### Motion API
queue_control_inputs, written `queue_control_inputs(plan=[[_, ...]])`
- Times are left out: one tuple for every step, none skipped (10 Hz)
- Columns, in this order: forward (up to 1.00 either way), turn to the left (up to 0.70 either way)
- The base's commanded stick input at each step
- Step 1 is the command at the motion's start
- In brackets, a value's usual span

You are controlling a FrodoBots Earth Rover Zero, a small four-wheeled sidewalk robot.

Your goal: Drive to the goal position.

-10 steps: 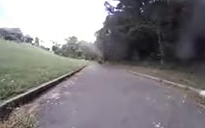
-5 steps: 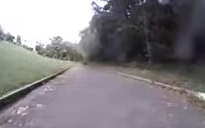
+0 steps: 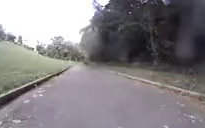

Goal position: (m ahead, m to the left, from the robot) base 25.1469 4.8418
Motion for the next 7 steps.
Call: queue_control_inputs(plan=[[1.00,0.00],[1.00,0.00],[1.00,0.00],[1.00,0.00],[1.00,0.00],[1.00,0.00],[1.00,0.00]])
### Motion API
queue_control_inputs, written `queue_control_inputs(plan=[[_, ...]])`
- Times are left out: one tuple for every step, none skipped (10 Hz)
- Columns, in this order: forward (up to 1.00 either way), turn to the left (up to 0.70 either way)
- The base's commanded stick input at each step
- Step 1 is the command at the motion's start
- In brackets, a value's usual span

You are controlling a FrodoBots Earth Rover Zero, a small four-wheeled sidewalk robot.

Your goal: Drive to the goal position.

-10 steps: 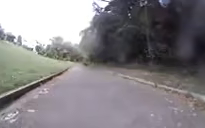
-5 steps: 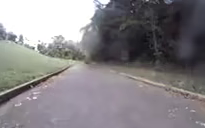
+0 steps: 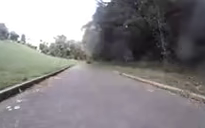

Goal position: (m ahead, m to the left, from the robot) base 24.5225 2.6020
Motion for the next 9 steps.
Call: queue_control_inputs(plan=[[1.00,0.00],[1.00,0.00],[1.00,0.00],[1.00,0.16],[1.00,0.31],[1.00,0.27],[1.00,0.00],[1.00,0.00],[1.00,0.00]])
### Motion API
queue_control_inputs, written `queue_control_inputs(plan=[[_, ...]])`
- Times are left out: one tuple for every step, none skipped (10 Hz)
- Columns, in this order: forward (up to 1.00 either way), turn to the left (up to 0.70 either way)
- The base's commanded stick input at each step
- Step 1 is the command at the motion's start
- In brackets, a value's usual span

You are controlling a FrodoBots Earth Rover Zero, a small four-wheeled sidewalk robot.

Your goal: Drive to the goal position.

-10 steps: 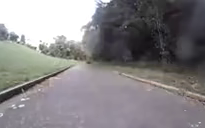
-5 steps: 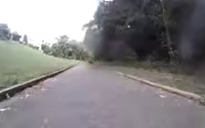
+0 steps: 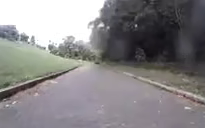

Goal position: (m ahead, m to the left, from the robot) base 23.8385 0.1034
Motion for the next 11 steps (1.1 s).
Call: queue_control_inputs(plan=[[1.00,0.00],[1.00,0.00],[1.00,0.00],[1.00,0.00],[1.00,0.00],[1.00,0.00],[1.00,0.00],[1.00,0.00],[1.00,0.00],[1.00,0.00],[1.00,0.00]])
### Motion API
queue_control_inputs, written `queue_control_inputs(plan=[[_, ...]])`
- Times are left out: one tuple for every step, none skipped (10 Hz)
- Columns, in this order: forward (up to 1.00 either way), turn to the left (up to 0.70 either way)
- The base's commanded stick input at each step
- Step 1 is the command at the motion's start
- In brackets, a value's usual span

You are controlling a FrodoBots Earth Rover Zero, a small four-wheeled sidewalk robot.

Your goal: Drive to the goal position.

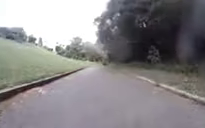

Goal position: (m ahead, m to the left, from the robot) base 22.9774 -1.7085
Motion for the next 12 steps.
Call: queue_control_inputs(plan=[[1.00,0.00],[1.00,0.00],[1.00,0.00],[1.00,0.00],[1.00,0.00],[1.00,0.00],[1.00,0.00],[1.00,0.00],[1.00,-0.01],[1.00,-0.34],[1.00,-0.38],[1.00,-0.32]])
